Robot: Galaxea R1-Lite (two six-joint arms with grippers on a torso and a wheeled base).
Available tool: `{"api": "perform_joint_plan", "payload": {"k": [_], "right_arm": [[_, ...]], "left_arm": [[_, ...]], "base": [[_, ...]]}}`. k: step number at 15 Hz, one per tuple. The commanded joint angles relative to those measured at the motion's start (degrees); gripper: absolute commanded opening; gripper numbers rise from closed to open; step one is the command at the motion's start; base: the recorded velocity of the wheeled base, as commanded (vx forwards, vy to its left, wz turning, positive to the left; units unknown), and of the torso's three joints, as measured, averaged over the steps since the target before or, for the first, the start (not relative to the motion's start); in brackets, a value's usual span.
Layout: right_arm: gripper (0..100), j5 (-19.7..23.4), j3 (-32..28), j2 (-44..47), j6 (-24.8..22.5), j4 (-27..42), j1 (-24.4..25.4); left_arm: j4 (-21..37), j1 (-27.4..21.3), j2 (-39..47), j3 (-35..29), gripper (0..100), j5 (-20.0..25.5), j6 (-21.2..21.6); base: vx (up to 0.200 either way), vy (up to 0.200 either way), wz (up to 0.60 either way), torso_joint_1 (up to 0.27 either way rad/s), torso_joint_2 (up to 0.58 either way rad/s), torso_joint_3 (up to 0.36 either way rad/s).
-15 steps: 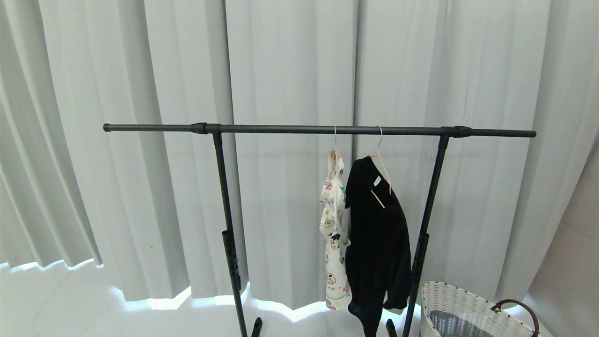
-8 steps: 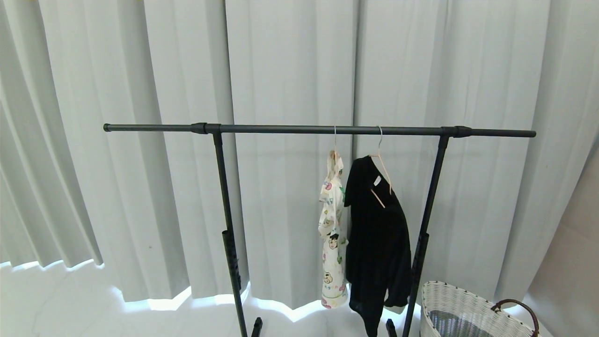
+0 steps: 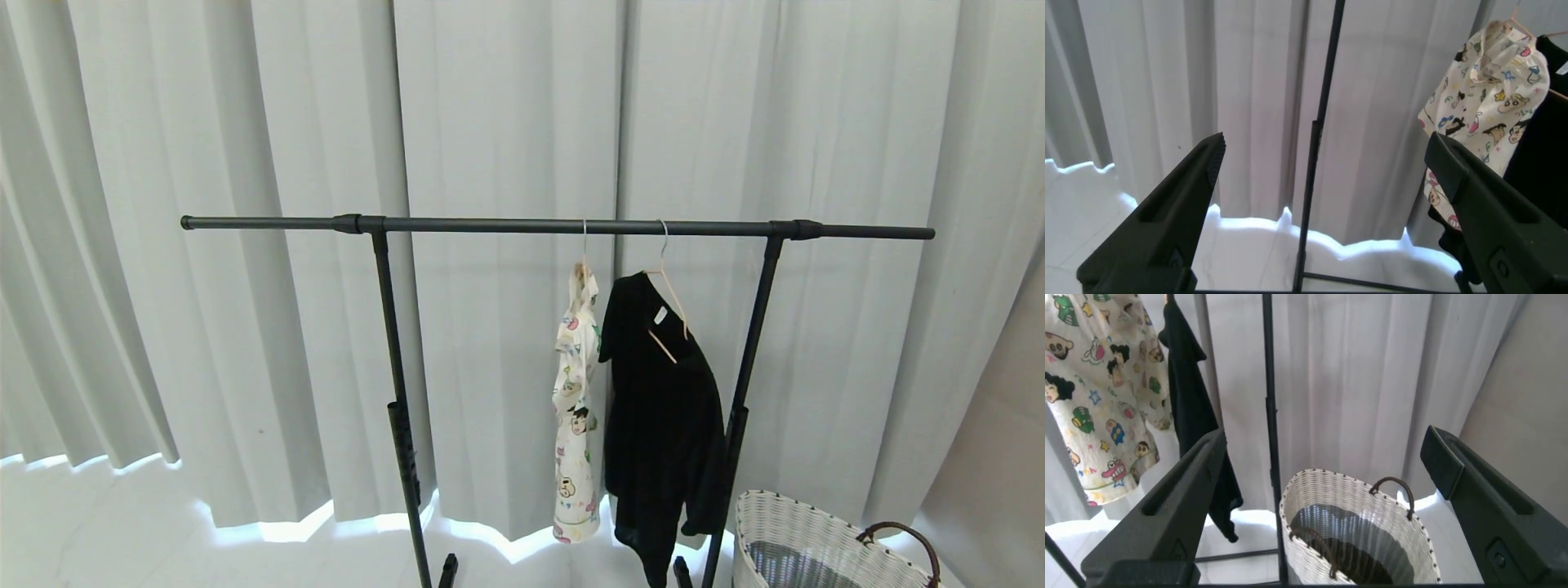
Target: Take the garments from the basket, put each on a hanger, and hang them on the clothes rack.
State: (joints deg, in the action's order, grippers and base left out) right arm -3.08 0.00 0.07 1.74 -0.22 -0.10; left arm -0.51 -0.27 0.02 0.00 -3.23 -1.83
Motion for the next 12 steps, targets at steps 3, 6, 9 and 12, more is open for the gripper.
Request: {"api": "perform_joint_plan", "payload": {"k": [3, 6, 9, 12], "right_arm": [[100, 0.01, 0.0, 0.01, 0.01, -0.04, 0.01], [100, 0.01, 0.0, 0.01, 0.01, -0.04, 0.01], [100, -0.08, 0.0, 0.01, 0.01, -0.04, 0.01], [100, -0.08, 0.0, 0.01, 0.01, -0.04, 0.01]], "left_arm": [[-0.02, 0.0, -0.02, 0.0, 100, -0.02, -0.02], [-0.02, 0.0, -0.02, 0.0, 100, -0.02, -0.02], [-0.02, 0.0, -0.02, 0.0, 100, -0.11, -0.02], [-0.02, 0.0, -0.02, 0.0, 100, -0.02, -0.02]], "base": [[0.0, 0.0, 0.0, 0.0, 0.0, 0.0], [0.0, 0.0, 0.0, 0.0, 0.0, 0.0], [0.0, 0.0, 0.0, 0.0, 0.0, 0.0], [0.0, 0.0, 0.0, 0.0, 0.0, 0.0]]}}
